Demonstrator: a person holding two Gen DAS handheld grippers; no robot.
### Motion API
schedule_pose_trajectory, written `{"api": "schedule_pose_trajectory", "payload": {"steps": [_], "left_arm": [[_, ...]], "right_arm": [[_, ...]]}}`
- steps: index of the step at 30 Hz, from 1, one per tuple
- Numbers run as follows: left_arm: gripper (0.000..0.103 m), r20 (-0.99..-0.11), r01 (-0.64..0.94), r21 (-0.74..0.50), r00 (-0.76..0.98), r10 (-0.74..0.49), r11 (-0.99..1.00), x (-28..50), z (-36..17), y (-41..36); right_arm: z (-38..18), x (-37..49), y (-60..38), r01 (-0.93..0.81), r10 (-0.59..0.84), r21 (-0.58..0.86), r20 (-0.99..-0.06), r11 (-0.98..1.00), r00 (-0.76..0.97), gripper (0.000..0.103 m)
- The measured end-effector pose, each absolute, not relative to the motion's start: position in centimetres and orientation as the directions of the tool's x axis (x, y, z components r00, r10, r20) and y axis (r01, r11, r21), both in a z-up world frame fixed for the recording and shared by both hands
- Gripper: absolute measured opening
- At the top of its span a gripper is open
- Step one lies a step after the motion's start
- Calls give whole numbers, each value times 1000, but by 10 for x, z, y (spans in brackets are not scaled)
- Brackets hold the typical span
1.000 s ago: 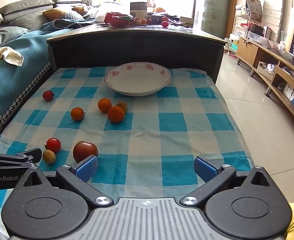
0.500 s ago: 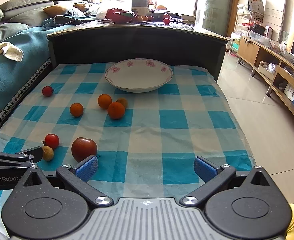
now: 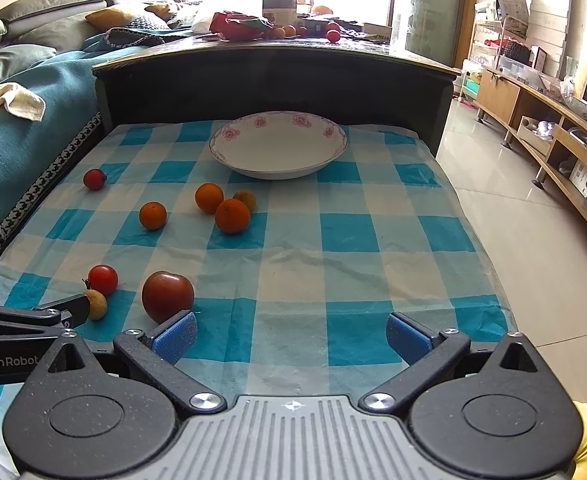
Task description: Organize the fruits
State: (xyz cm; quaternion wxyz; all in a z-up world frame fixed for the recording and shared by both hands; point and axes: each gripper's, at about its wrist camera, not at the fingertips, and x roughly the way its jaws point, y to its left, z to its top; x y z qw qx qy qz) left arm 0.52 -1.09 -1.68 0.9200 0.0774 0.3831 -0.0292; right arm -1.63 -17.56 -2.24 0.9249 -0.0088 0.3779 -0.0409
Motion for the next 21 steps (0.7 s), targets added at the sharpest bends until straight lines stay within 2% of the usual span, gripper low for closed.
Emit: {"api": "schedule_pose_trajectory", "payload": {"steps": [21], "left_arm": [[103, -720, 113, 113, 694, 3, 987, 7, -21, -11]], "right_arm": [[-27, -13, -176, 65, -70, -34, -714, 997, 697, 92]]}}
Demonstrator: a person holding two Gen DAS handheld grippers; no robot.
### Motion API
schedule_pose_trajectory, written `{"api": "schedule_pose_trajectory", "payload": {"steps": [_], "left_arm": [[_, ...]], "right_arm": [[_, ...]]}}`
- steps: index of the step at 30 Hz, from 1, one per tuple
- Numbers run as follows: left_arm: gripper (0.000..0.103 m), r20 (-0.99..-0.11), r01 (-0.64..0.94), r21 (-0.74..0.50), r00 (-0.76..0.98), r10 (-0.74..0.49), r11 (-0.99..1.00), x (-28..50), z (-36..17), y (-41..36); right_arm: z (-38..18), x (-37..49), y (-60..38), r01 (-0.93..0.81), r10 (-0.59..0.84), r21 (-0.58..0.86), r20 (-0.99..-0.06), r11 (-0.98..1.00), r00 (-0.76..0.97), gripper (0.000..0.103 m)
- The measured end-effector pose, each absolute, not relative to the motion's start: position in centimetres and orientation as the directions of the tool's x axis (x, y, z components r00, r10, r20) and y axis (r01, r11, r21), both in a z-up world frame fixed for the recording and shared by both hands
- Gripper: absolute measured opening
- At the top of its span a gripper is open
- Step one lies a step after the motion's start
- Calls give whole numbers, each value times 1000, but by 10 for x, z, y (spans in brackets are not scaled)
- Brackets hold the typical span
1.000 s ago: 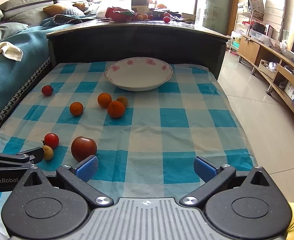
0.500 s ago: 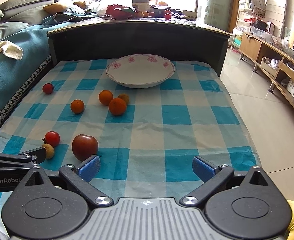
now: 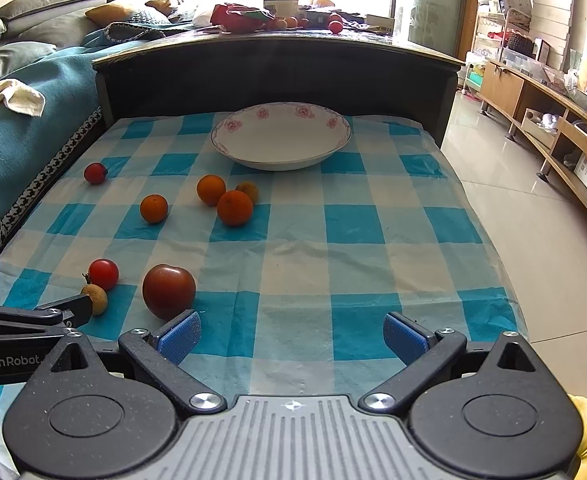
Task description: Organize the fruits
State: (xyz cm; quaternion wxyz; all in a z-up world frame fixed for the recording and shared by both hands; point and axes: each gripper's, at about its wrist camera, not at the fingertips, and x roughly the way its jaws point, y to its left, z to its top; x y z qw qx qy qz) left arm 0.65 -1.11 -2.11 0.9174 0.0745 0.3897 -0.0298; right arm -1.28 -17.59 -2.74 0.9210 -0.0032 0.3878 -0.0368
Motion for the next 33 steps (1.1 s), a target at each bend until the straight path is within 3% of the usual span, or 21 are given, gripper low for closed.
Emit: {"api": "schedule_pose_trajectory", "payload": {"steps": [24, 30, 33], "left_arm": [[103, -718, 121, 115, 696, -2, 986, 9, -29, -2], [103, -713, 137, 97, 701, -27, 986, 13, -32, 6], [103, -708, 150, 106, 705, -31, 983, 14, -33, 9]], "right_arm": [[-35, -8, -169, 28, -32, -18, -734, 999, 679, 90], [-37, 0, -165, -24, 13, -4, -735, 1000, 678, 85], [-36, 6, -160, -94, 55, -13, -728, 995, 684, 76]]}}
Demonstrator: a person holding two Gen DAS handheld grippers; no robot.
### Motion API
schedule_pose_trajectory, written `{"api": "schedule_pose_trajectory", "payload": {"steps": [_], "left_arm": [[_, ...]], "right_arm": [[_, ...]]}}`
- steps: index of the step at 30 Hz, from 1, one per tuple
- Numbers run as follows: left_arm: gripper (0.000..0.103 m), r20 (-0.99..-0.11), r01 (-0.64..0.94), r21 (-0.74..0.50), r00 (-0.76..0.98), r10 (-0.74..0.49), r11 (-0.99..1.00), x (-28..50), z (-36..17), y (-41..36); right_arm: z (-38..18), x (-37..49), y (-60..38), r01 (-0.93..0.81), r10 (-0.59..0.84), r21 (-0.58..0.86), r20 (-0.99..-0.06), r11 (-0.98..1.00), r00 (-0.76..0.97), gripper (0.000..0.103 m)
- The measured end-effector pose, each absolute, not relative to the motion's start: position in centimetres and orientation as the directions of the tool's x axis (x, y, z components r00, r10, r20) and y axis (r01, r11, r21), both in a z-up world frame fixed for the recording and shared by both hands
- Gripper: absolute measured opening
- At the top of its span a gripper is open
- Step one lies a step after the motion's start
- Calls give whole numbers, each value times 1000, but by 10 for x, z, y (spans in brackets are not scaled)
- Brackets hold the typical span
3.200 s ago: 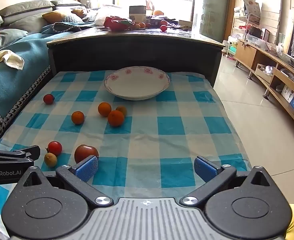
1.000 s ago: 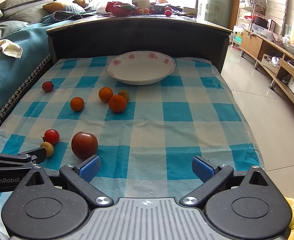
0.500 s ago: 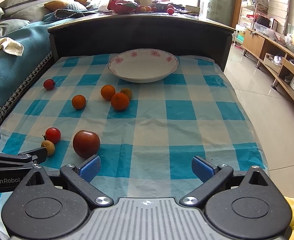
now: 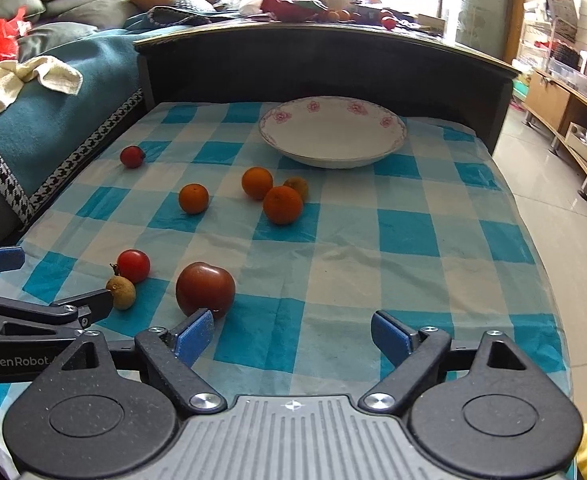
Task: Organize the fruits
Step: 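Grasp the large dark red tomato with the right tool while the left tool grasps a small brown fruit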
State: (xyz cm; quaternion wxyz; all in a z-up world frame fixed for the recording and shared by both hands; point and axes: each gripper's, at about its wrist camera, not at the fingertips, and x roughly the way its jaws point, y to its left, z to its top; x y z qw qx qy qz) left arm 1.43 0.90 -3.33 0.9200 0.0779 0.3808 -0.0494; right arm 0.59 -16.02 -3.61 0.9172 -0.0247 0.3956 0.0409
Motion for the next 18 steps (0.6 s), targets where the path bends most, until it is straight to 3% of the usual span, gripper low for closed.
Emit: {"api": "schedule_pose_trajectory", "payload": {"steps": [5, 18], "left_arm": [[103, -708, 180, 134, 706, -33, 975, 18, -37, 10], [100, -735, 217, 113, 675, -65, 970, 25, -47, 13]], "right_arm": [[-34, 18, -154, -241, 150, -24, -725, 970, 672, 73], [-48, 53, -141, -478, 360, 77, -764, 875, 535, 46]]}}
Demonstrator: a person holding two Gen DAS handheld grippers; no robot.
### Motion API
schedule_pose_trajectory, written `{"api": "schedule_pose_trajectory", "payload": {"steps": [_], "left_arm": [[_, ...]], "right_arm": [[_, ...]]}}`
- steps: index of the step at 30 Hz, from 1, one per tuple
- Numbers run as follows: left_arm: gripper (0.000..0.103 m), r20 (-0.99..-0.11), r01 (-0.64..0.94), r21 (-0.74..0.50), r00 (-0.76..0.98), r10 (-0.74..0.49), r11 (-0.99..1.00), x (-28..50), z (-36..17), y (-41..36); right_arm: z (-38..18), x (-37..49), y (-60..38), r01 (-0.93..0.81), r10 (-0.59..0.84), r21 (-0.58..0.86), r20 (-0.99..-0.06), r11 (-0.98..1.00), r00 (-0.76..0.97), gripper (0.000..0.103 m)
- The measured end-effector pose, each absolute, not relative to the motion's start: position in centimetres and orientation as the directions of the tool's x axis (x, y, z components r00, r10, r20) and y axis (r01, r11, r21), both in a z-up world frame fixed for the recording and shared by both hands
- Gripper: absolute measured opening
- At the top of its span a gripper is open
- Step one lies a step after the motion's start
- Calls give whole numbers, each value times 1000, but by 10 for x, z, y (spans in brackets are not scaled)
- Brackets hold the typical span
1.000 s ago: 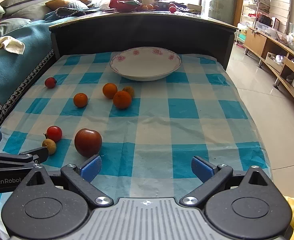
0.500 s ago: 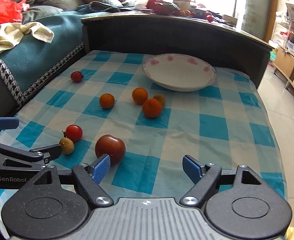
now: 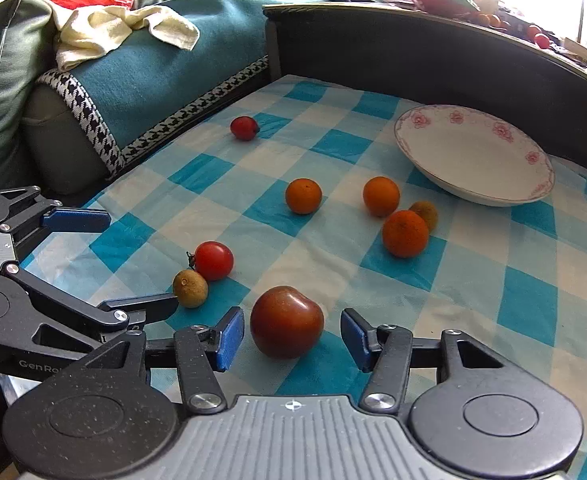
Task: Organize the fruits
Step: 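Grasp the large dark red tomato with the right tool while the left tool grasps a small brown fruit, then carry both fruits into the white flowered plate and open both tools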
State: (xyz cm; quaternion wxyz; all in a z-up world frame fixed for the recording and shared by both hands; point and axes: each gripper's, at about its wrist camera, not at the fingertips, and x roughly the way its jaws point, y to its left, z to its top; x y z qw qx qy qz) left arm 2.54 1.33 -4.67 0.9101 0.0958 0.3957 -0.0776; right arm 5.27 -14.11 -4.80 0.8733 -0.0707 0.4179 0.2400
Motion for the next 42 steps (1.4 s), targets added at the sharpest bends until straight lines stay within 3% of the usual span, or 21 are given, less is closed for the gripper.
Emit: {"api": "schedule_pose_trajectory", "payload": {"steps": [4, 7, 11, 16, 20, 23, 31, 42], "left_arm": [[95, -741, 227, 95, 666, -83, 969, 27, -49, 13], [79, -754, 242, 58, 646, -116, 969, 30, -50, 11], [72, -770, 253, 28, 623, -141, 967, 34, -54, 5], [53, -783, 261, -7, 599, -167, 965, 39, -58, -1], [47, -785, 261, -2, 598, -164, 965, 43, -58, -7], [34, -788, 288, -8, 588, -183, 958, 43, -57, -12], [33, -794, 306, 13, 581, -176, 952, 39, -52, -18], [33, -733, 367, -4, 631, -252, 930, 77, -16, -42]], "right_arm": [[-57, 59, -136, -497, 364, 83, -786, 864, 500, 36], [-58, 60, -136, -496, 371, 95, -786, 863, 495, 35], [-57, 61, -141, -464, 351, 98, -793, 880, 497, 35], [-55, 62, -155, -413, 333, 112, -792, 904, 512, 35], [-55, 63, -162, -388, 322, 118, -791, 914, 520, 35], [-55, 62, -163, -383, 319, 117, -793, 916, 519, 35], [-51, 61, -165, -370, 302, 104, -791, 923, 531, 35], [-35, 70, -180, -316, 281, 105, -760, 943, 586, 35]]}}
